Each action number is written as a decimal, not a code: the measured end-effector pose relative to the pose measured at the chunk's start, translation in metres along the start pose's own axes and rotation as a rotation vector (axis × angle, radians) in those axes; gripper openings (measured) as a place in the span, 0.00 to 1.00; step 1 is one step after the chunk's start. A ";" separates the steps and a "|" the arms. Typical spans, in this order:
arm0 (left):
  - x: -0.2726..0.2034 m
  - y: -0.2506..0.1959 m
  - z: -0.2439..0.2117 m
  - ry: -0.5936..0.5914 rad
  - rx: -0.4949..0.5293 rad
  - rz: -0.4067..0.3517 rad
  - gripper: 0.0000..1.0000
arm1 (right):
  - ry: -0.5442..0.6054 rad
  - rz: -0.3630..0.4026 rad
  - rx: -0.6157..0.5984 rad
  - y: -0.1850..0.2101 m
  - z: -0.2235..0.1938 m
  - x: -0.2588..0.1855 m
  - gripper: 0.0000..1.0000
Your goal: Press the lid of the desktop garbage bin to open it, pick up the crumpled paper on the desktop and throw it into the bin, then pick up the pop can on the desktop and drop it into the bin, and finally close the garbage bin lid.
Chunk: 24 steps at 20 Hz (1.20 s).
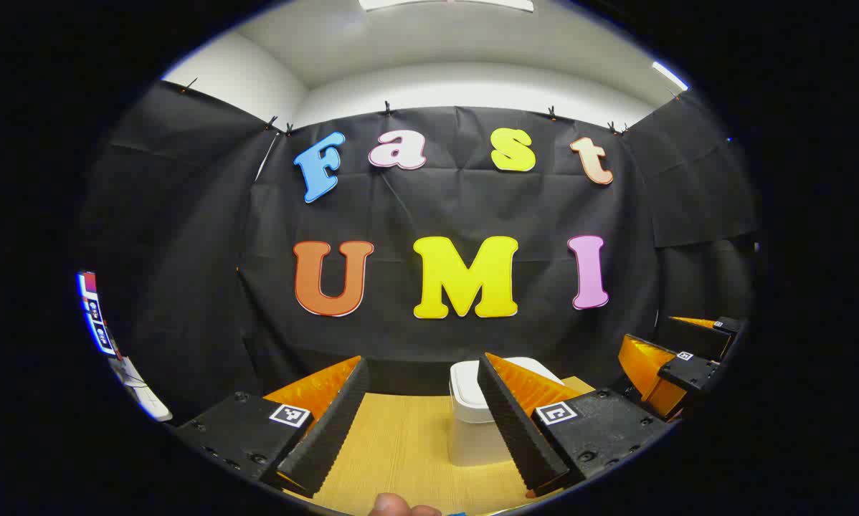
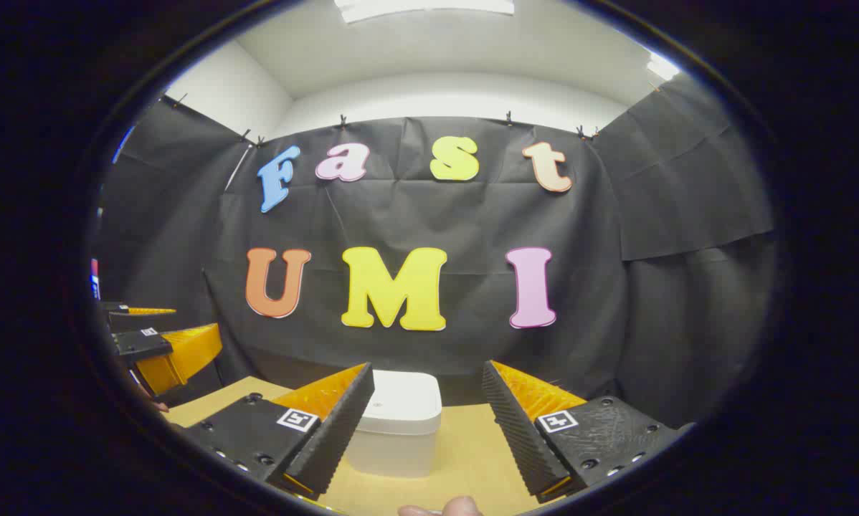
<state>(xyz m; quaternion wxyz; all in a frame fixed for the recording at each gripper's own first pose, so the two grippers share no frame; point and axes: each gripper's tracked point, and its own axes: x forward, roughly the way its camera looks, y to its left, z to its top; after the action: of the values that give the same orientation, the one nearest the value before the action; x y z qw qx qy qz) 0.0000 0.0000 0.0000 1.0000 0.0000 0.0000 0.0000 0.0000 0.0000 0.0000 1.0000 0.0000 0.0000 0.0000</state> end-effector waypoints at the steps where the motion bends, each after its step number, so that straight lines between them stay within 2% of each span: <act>1: 0.001 0.001 -0.001 -0.001 -0.004 -0.001 0.98 | -0.002 0.012 -0.006 0.006 0.001 0.001 0.95; 2: 0.003 0.002 0.000 -0.007 -0.008 -0.001 0.98 | -0.010 0.012 -0.016 0.006 0.003 0.002 0.97; 4: 0.007 0.004 -0.003 -0.002 -0.001 0.004 0.98 | -0.006 0.006 -0.017 0.006 0.001 0.003 0.92; 9: 0.011 0.003 0.000 -0.008 0.004 -0.002 0.98 | 0.006 0.009 -0.021 0.011 0.000 0.005 0.98; 10: 0.012 0.002 -0.002 -0.007 0.002 -0.003 0.98 | 0.010 0.004 -0.024 0.010 0.000 0.006 0.95; 12: 0.014 0.001 -0.003 -0.006 0.004 -0.006 0.98 | 0.013 0.003 -0.016 0.008 -0.001 0.008 0.98; 14: 0.013 0.001 -0.003 -0.002 0.012 -0.006 0.98 | 0.016 -0.001 -0.011 0.006 0.000 0.009 0.95; 16: 0.013 -0.002 -0.007 0.004 0.005 -0.009 0.98 | 0.022 -0.003 -0.010 0.005 -0.002 0.009 0.97; 17: 0.013 -0.004 -0.008 0.007 0.001 -0.013 0.98 | 0.030 -0.003 -0.009 0.005 -0.003 0.010 0.95; 24: 0.010 -0.013 -0.009 0.007 0.000 -0.026 0.98 | 0.065 0.006 -0.013 0.005 -0.007 0.012 0.95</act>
<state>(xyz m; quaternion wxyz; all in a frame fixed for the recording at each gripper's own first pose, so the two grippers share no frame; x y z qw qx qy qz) 0.0104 -0.0125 -0.0088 0.9999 0.0001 0.0034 -0.0132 0.0119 0.0050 -0.0067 0.9994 -0.0066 0.0325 0.0028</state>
